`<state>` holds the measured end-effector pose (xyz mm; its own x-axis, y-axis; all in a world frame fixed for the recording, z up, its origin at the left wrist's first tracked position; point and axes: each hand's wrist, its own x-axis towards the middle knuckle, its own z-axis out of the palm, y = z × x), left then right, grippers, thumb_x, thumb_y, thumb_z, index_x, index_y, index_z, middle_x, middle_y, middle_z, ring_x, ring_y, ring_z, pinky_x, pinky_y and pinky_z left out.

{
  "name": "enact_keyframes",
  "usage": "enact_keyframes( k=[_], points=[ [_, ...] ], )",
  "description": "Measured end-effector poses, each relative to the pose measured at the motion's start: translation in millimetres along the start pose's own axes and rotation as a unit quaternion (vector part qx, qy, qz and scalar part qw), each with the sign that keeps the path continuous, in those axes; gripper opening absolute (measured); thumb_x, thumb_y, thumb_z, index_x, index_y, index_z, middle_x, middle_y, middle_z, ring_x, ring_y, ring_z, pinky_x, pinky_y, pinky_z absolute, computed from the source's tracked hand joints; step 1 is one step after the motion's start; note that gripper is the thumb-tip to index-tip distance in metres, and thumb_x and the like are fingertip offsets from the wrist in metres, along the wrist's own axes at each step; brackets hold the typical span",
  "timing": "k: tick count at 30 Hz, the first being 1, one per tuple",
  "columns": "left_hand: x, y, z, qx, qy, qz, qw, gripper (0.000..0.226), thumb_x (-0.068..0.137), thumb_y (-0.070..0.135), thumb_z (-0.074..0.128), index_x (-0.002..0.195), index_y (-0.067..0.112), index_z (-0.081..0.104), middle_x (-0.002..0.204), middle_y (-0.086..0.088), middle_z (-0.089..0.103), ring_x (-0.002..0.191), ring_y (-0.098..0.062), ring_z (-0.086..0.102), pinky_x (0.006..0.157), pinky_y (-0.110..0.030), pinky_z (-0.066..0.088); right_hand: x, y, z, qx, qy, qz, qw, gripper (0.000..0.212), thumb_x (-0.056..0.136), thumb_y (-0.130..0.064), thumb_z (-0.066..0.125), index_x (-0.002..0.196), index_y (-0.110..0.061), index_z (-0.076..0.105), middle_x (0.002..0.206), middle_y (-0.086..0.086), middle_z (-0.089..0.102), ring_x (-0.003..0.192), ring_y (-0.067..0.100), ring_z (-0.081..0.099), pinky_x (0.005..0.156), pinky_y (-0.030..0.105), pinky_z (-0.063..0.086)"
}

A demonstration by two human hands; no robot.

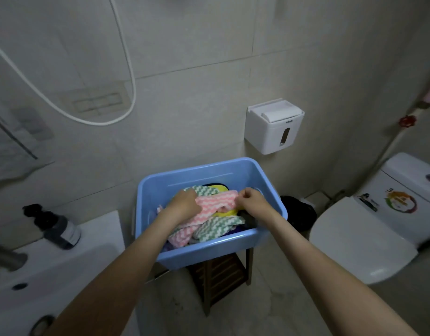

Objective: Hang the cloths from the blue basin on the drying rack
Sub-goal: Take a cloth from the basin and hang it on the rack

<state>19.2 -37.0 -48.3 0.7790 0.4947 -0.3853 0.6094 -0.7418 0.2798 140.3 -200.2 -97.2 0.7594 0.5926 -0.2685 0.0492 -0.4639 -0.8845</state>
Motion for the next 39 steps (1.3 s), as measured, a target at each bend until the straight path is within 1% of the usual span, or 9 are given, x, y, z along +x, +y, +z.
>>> enact_keyframes(
  k=[5, 11, 15, 17, 22, 26, 33, 36, 39],
  points=[
    [7.1, 9.2, -9.4, -0.066, 0.055, 0.015, 0.996, 0.061, 0.091, 0.029, 0.054, 0.147, 0.023, 0.028, 0.143, -0.019, 0.029, 0.13, -0.037, 0.036, 0.103, -0.036, 0.035, -9.1, -45.5, -14.8, 0.193, 0.05, -0.085, 0.976, 0.017, 0.095, -0.012, 0.049, 0.079, -0.017, 0.045, 0.069, 0.001, 0.045, 0.064, 0.013, 0.044, 0.071, 0.036, 0.046],
    [-0.2, 46.0, -43.3, -0.218, 0.185, 0.18, 0.941, 0.054, 0.096, 0.005, 0.043, 0.145, 0.026, 0.034, 0.129, -0.02, 0.041, 0.123, -0.031, 0.041, 0.105, -0.028, 0.028, -20.3, -84.7, -57.8, 0.106, -0.034, -0.22, 0.969, 0.006, 0.094, -0.003, 0.052, 0.091, -0.007, 0.052, 0.058, 0.003, 0.044, 0.051, 0.006, 0.045, 0.054, 0.017, 0.041],
    [-4.4, 84.8, -62.2, -0.133, 0.122, 0.299, 0.937, 0.056, 0.091, 0.023, 0.06, 0.142, 0.033, 0.038, 0.147, -0.015, 0.027, 0.141, -0.027, 0.02, 0.113, -0.03, 0.017, -34.2, -82.6, -88.8, 0.045, -0.059, -0.236, 0.969, 0.007, 0.092, 0.001, 0.054, 0.095, -0.006, 0.054, 0.053, -0.008, 0.042, 0.049, 0.003, 0.04, 0.051, 0.015, 0.035],
    [-4.6, 104.8, -64.7, -0.108, 0.062, 0.318, 0.94, 0.049, 0.088, 0.03, 0.065, 0.134, 0.031, 0.048, 0.151, -0.011, 0.022, 0.142, -0.024, 0.014, 0.113, -0.032, 0.016, -45.6, -78.2, -105.2, 0.027, -0.063, -0.241, 0.968, 0.006, 0.091, -0.003, 0.056, 0.093, -0.009, 0.058, 0.062, 0.004, 0.045, 0.059, 0.012, 0.041, 0.056, 0.02, 0.034],
    [-12.6, 167.4, -53.8, -0.107, -0.001, 0.396, 0.912, 0.019, 0.079, 0.033, 0.072, 0.079, 0.024, 0.056, 0.104, -0.006, 0.06, 0.105, -0.02, 0.053, 0.089, -0.03, 0.038, -87.4, -59.9, -155.3, 0.012, -0.01, -0.207, 0.978, 0.011, 0.092, -0.003, 0.054, 0.098, -0.011, 0.059, 0.074, 0.011, 0.047, 0.062, 0.019, 0.038, 0.053, 0.022, 0.032],
    [-28.8, 222.4, -34.2, -0.112, -0.021, 0.436, 0.893, 0.031, 0.078, 0.026, 0.069, 0.062, 0.023, 0.043, 0.06, 0.009, 0.048, 0.06, -0.002, 0.041, 0.063, -0.026, 0.034, -127.4, -37.7, -199.2, -0.097, 0.108, -0.146, 0.979, 0.015, 0.093, -0.003, 0.051, 0.094, -0.016, 0.059, 0.07, -0.01, 0.051, 0.062, 0.005, 0.044, 0.062, 0.024, 0.039],
    [-64.9, 316.0, 7.4, -0.06, -0.053, 0.526, 0.847, 0.025, 0.078, 0.034, 0.072, 0.089, 0.017, 0.057, 0.073, 0.008, 0.052, 0.067, -0.008, 0.047, 0.059, -0.023, 0.034, -211.3, 5.2, -257.3, -0.168, 0.266, -0.046, 0.948, 0.014, 0.093, -0.011, 0.053, 0.087, -0.021, 0.06, 0.08, -0.008, 0.059, 0.077, 0.007, 0.051, 0.072, 0.023, 0.04],
    [-86.6, 355.2, 28.5, 0.01, -0.08, 0.565, 0.821, 0.029, 0.078, 0.034, 0.07, 0.079, 0.008, 0.057, 0.069, 0.002, 0.047, 0.067, -0.015, 0.043, 0.058, -0.03, 0.029, -258.2, 28.4, -278.2, -0.16, 0.324, -0.009, 0.932, 0.012, 0.092, -0.012, 0.055, 0.083, -0.018, 0.058, 0.073, -0.011, 0.055, 0.069, 0.004, 0.048, 0.06, 0.012, 0.035],
    [-114.3, 391.7, 53.3, 0.007, -0.137, 0.591, 0.795, 0.039, 0.068, 0.041, 0.068, 0.075, 0.005, 0.053, 0.069, 0.0, 0.046, 0.066, -0.014, 0.042, 0.061, -0.032, 0.031, -307.0, 56.0, -294.3, -0.143, 0.374, 0.038, 0.915, 0.012, 0.089, -0.017, 0.061, 0.078, -0.014, 0.057, 0.065, -0.009, 0.051, 0.059, 0.002, 0.044, 0.058, 0.022, 0.036]
  ],
)
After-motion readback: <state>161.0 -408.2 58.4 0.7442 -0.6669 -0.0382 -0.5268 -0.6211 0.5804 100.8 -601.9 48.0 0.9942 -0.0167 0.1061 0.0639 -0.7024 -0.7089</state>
